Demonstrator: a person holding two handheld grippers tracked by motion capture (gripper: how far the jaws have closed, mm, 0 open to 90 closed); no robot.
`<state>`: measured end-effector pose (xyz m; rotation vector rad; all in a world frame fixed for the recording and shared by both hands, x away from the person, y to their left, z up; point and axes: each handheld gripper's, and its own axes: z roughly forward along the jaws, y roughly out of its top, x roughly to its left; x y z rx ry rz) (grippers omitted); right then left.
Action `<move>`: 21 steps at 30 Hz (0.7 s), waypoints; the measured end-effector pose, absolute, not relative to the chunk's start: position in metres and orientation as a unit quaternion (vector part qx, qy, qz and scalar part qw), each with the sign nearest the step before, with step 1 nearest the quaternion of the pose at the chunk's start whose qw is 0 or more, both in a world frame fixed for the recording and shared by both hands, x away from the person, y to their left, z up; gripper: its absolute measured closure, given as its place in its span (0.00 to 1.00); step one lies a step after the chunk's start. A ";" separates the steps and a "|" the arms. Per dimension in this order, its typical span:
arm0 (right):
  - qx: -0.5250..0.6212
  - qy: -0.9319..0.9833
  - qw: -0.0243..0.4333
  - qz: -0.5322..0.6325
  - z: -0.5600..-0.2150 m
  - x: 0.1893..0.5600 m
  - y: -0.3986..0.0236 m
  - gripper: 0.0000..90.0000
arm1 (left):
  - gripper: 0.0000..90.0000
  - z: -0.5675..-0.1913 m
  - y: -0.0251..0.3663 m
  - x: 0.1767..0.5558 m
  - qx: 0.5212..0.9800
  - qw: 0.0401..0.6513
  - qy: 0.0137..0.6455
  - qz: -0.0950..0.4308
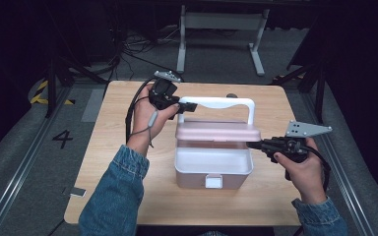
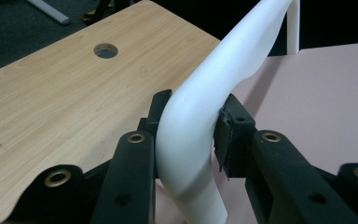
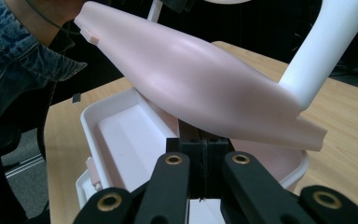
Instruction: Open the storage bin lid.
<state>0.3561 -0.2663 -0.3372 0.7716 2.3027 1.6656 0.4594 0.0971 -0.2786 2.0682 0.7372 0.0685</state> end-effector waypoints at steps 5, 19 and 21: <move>0.261 0.777 0.103 0.564 -0.337 0.357 -0.266 1.00 | 0.62 -0.278 0.096 0.457 0.834 0.455 0.308 0.059; 0.267 0.774 0.120 0.562 -0.333 0.359 -0.263 1.00 | 0.40 -0.270 0.136 0.423 0.819 0.465 0.308 0.136; 0.268 0.773 0.121 0.562 -0.333 0.359 -0.263 1.00 | 0.40 -0.271 0.138 0.419 0.818 0.465 0.308 0.141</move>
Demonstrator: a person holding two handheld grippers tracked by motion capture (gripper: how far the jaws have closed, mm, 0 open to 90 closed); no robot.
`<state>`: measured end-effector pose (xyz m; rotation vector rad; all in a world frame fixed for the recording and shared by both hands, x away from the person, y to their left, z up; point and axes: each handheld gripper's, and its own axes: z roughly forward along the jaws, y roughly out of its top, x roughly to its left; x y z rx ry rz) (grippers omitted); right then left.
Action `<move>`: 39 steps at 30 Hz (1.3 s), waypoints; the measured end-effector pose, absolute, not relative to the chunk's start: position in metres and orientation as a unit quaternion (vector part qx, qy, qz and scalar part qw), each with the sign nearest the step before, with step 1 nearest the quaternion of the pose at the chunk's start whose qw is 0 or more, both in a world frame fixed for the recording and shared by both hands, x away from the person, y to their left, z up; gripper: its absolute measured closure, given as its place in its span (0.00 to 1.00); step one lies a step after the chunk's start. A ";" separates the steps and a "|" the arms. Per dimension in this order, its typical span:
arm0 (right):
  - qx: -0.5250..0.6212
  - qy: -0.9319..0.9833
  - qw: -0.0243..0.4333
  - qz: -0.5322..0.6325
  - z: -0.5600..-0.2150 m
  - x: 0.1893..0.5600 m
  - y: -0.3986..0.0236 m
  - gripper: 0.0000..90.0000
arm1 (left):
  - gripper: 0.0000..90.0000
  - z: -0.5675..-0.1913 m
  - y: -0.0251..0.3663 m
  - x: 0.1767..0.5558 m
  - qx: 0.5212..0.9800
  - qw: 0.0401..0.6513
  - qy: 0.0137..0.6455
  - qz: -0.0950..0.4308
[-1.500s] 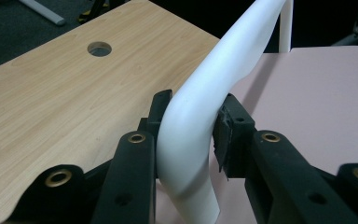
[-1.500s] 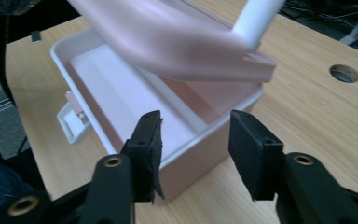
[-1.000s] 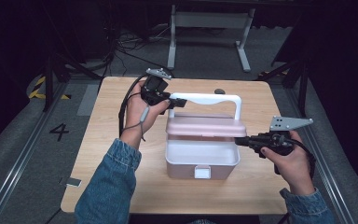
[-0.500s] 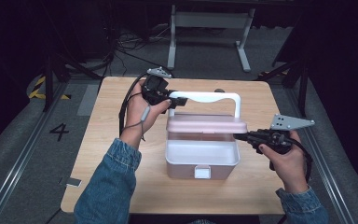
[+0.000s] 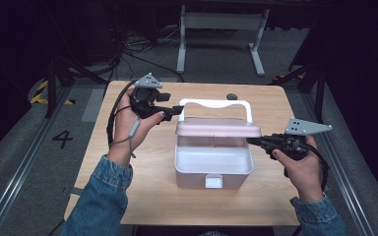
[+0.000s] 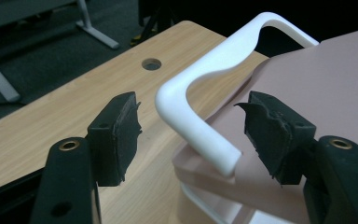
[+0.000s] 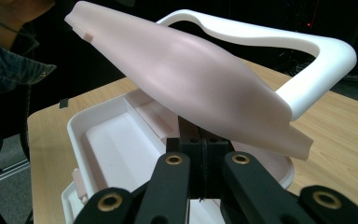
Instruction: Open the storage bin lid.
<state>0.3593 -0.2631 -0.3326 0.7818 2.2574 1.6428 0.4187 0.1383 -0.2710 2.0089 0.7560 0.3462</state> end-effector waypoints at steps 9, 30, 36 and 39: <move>0.277 0.764 0.129 0.568 -0.329 0.361 -0.264 1.00 | 0.35 -0.282 0.156 0.385 0.852 0.415 0.283 0.149; 0.287 0.758 0.095 0.578 -0.327 0.363 -0.266 1.00 | 0.36 -0.297 0.114 0.369 0.843 0.463 0.209 0.176; 0.290 0.755 0.090 0.581 -0.327 0.364 -0.266 1.00 | 0.40 -0.298 0.109 0.375 0.837 0.472 0.208 0.185; 0.291 0.755 0.088 0.582 -0.327 0.365 -0.266 1.00 | 0.42 -0.300 0.107 0.379 0.835 0.473 0.209 0.189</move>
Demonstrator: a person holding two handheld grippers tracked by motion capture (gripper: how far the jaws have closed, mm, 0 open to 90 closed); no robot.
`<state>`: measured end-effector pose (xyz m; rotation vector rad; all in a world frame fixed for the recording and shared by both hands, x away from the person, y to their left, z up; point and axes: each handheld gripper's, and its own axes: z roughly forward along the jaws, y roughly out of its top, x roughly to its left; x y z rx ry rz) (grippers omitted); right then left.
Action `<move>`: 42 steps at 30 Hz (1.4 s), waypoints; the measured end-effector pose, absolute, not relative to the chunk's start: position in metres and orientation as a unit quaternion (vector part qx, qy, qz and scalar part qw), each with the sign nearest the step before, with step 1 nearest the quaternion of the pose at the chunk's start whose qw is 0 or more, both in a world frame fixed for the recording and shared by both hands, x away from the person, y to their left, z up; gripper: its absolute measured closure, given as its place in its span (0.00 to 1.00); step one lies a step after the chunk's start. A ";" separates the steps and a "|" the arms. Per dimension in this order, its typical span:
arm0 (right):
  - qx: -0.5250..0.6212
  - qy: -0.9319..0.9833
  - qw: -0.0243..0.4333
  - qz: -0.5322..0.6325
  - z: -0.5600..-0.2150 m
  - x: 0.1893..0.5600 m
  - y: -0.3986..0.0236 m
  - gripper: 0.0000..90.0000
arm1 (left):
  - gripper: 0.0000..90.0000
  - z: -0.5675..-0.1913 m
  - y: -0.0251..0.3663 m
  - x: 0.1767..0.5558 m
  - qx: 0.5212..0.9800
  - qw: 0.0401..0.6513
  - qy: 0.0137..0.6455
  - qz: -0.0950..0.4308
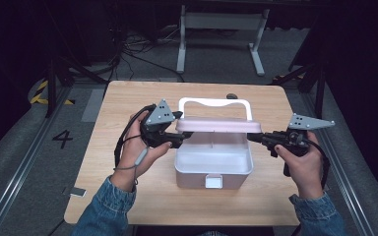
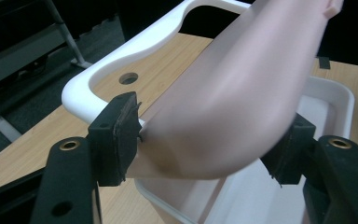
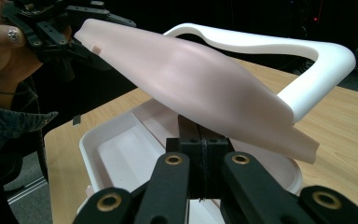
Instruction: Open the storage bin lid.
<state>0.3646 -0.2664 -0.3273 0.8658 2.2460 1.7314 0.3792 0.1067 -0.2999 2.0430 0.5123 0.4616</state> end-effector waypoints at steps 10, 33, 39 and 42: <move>0.295 0.754 0.090 0.581 -0.328 0.366 -0.266 1.00 | 0.56 -0.304 0.104 0.382 0.828 0.475 0.210 0.212; 0.308 0.757 0.113 0.564 -0.321 0.352 -0.280 0.91 | 0.65 -0.288 0.104 0.403 0.830 0.474 0.225 0.190; 0.322 0.747 0.124 0.568 -0.319 0.345 -0.295 0.91 | 0.68 -0.287 0.106 0.413 0.821 0.491 0.235 0.175; 0.329 0.742 0.128 0.569 -0.319 0.341 -0.301 0.91 | 0.71 -0.285 0.107 0.418 0.819 0.493 0.238 0.174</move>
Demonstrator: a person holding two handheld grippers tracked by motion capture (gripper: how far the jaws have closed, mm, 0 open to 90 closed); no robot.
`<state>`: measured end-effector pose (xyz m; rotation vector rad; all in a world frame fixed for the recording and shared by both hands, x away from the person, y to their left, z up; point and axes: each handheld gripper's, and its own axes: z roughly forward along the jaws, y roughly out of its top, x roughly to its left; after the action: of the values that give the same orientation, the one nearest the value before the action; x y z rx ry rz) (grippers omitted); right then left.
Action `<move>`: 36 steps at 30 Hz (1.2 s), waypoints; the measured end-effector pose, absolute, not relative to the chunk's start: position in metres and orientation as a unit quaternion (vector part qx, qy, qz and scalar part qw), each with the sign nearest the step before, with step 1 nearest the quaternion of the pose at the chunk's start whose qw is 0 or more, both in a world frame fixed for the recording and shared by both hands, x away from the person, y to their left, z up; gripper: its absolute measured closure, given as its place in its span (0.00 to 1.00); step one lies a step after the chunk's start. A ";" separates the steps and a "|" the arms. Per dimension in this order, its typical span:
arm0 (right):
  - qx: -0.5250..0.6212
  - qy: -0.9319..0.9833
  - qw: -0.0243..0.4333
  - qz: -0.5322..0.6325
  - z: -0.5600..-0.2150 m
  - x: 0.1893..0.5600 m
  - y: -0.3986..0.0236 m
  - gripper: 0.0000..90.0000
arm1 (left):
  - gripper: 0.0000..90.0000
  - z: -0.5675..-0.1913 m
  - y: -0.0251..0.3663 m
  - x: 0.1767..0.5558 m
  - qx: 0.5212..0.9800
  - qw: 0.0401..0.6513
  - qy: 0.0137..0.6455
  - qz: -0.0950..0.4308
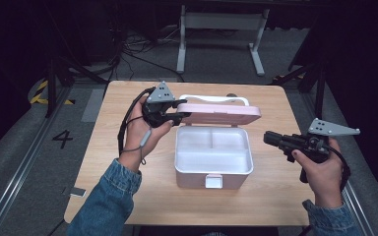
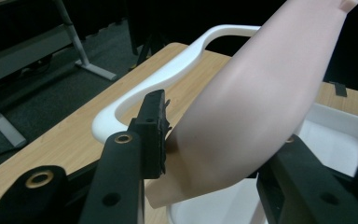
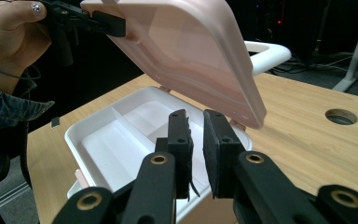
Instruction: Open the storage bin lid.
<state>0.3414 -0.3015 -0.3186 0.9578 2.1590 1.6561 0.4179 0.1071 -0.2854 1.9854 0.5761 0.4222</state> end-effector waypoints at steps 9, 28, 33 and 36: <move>0.345 0.735 0.136 0.567 -0.320 0.337 -0.313 0.91 | 0.75 -0.282 0.107 0.428 0.816 0.492 0.246 0.174; 0.358 0.728 0.139 0.568 -0.321 0.335 -0.325 0.89 | 0.75 -0.279 0.100 0.462 0.811 0.481 0.281 0.181; 0.360 0.726 0.141 0.569 -0.322 0.336 -0.329 0.88 | 0.74 -0.280 0.099 0.473 0.810 0.477 0.295 0.169; 0.362 0.724 0.139 0.571 -0.322 0.337 -0.332 0.88 | 0.74 -0.280 0.099 0.482 0.811 0.476 0.298 0.166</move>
<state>0.3370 -0.3317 -0.3220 1.0465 2.0918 1.6508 0.4817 0.0989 -0.2803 1.9816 0.7291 0.4055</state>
